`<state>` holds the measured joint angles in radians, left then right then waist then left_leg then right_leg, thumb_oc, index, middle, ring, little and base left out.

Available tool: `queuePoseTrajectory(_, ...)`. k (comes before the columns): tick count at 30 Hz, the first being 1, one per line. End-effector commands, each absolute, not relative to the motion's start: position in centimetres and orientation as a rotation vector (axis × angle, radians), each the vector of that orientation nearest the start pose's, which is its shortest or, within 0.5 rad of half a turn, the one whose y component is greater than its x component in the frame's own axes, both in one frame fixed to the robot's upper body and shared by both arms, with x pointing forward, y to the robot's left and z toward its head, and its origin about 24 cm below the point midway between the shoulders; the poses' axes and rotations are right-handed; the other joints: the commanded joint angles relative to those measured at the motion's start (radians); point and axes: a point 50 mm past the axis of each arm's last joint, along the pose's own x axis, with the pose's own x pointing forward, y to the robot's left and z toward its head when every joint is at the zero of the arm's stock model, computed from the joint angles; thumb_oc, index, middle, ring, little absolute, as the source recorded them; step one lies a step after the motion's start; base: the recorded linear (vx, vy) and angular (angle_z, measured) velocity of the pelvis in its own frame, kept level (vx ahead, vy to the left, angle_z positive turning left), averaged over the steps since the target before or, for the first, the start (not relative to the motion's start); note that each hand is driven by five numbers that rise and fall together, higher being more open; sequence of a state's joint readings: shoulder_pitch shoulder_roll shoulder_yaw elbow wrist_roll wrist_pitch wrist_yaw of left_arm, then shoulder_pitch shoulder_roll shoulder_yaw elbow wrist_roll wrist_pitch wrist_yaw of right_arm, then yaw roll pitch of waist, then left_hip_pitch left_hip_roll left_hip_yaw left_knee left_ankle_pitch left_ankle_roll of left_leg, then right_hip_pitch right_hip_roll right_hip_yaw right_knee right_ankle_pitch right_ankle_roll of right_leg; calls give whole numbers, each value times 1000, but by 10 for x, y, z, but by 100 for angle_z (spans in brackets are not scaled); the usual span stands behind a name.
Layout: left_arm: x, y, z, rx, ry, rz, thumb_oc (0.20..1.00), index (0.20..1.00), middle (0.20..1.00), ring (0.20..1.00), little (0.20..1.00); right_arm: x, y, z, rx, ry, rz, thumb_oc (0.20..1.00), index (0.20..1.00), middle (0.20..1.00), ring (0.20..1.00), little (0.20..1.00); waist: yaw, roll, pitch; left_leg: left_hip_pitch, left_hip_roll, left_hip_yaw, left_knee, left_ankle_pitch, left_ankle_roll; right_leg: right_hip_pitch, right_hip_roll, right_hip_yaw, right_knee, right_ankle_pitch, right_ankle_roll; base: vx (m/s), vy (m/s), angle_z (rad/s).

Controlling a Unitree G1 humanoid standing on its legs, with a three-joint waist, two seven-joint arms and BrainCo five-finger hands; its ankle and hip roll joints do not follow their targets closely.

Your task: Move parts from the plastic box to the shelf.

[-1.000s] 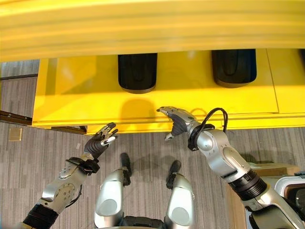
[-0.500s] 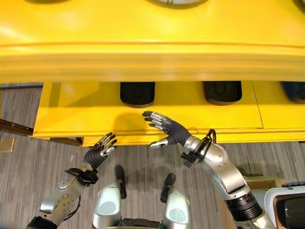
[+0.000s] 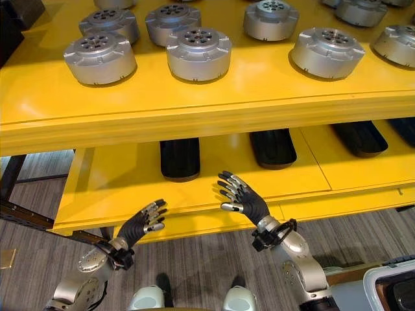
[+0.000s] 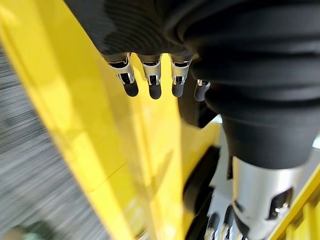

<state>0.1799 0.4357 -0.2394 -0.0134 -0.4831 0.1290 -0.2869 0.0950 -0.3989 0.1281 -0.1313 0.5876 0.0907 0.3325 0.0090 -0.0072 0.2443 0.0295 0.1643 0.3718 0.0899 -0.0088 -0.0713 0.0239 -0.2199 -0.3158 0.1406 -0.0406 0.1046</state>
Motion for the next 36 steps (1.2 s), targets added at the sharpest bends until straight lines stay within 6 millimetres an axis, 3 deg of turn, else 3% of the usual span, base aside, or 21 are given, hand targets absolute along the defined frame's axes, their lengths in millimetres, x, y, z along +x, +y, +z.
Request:
queuePoseTrajectory(1, 197, 162, 11, -44, 305, -651, 1000, 1000, 1000, 1000, 1000, 238, -185, 75, 211, -64, 290, 1000, 1000, 1000, 1000, 1000, -18, -1, 39, 43, -2, 39, 80, -86, 51, 29, -15, 10, 77, -60, 50, -62, 351, 0)
queuePoseTrajectory(6, 199, 148, 11, -51, 302, -778, 1000, 1000, 1000, 1000, 1000, 239, -196, 70, 214, -88, 156, 1000, 1000, 1000, 1000, 1000, -60, -9, 58, 39, -33, 88, 100, -122, 88, -4, -45, 27, 81, -17, 90, -77, 311, -14)
queuePoseTrajectory(10, 200, 141, 12, -86, 282, -812, 1000, 1000, 1000, 1000, 1000, 237, -195, 68, 229, -86, 113, 1000, 1000, 1000, 1000, 1000, -69, -12, 66, 57, -73, 107, 55, -128, 104, -45, -79, 25, 61, 89, 123, -71, 235, -38)
queuePoseTrajectory(11, 199, 139, 12, -83, 278, -810, 1000, 1000, 1000, 1000, 1000, 236, -194, 65, 230, -76, 98, 1000, 1000, 1000, 1000, 1000, -74, -15, 70, 72, -85, 123, 25, -130, 107, -83, -94, 24, 71, 157, 140, -60, 203, -47)
queuePoseTrajectory(12, 199, 139, 11, -71, 278, -807, 1000, 1000, 1000, 1000, 1000, 236, -194, 63, 225, -66, 82, 1000, 1000, 1000, 1000, 1000, -74, -15, 70, 77, -88, 131, 12, -129, 107, -95, -97, 22, 80, 170, 144, -57, 225, -41)
queuePoseTrajectory(16, 198, 146, 6, -26, 282, -723, 1000, 1000, 1000, 1000, 1000, 234, -198, 56, 267, -48, 30, 1000, 1000, 1000, 1000, 1000, -73, -1, 64, 94, -94, 154, -43, -99, 109, -103, -95, -3, 151, 151, 136, -38, 110, -67)
queuePoseTrajectory(20, 190, 157, 2, -78, 280, -701, 1000, 1000, 1000, 1000, 1000, 230, -202, 65, 269, -112, -30, 1000, 1000, 1000, 1000, 1000, -52, 18, 42, 76, -64, 197, -45, -70, 112, -95, -99, -49, 288, 61, 92, -57, 0, -49)
queuePoseTrajectory(22, 188, 161, 3, -115, 257, -653, 1000, 1000, 1000, 1000, 1000, 232, -203, 70, 214, -126, -109, 1000, 1000, 1000, 1000, 1000, -23, 23, 27, 69, -34, 254, -21, -65, 119, -54, -124, -139, 312, 1, 65, -55, -139, -92)
queuePoseTrajectory(25, 190, 161, 6, -135, 242, -610, 1000, 1000, 1000, 1000, 1000, 236, -205, 72, 191, -101, -142, 1000, 1000, 1000, 1000, 1000, -5, 7, 21, 50, 10, 315, 28, -58, 107, 6, -100, -227, 205, -45, 28, -14, -276, -127)
queuePoseTrajectory(26, 190, 161, 6, -164, 230, -569, 1000, 1000, 1000, 1000, 1000, 238, -205, 74, 163, -106, -134, 1000, 1000, 1000, 1000, 1000, 6, -12, 23, 43, 52, 365, 60, -40, 77, 66, -57, -285, 51, -18, 20, 25, -487, -172)
queuePoseTrajectory(27, 189, 160, 5, -199, 228, -543, 1000, 1000, 1000, 1000, 1000, 239, -206, 79, 122, -131, -151, 1000, 1000, 1000, 1000, 1000, 4, -25, 22, 36, 77, 388, 77, -27, 60, 85, -42, -301, -4, -1, 25, 36, -460, -217)
queuePoseTrajectory(31, 189, 161, 5, -236, 216, -485, 1000, 1000, 1000, 1000, 1000, 236, -215, 82, 56, -144, -231, 1000, 1000, 1000, 1000, 1000, -18, -29, 18, 37, 115, 408, 81, -2, 32, 85, -14, -271, -34, 8, 31, 45, -241, -195)
queuePoseTrajectory(36, 182, 170, 2, -302, 216, -423, 1000, 1000, 1000, 1000, 1000, 218, -254, 74, -73, -114, -439, 1000, 1000, 1000, 1000, 1000, -78, -43, 10, 50, 134, 429, 87, -10, 14, 66, 34, -223, -42, -9, 10, 122, -332, -76)
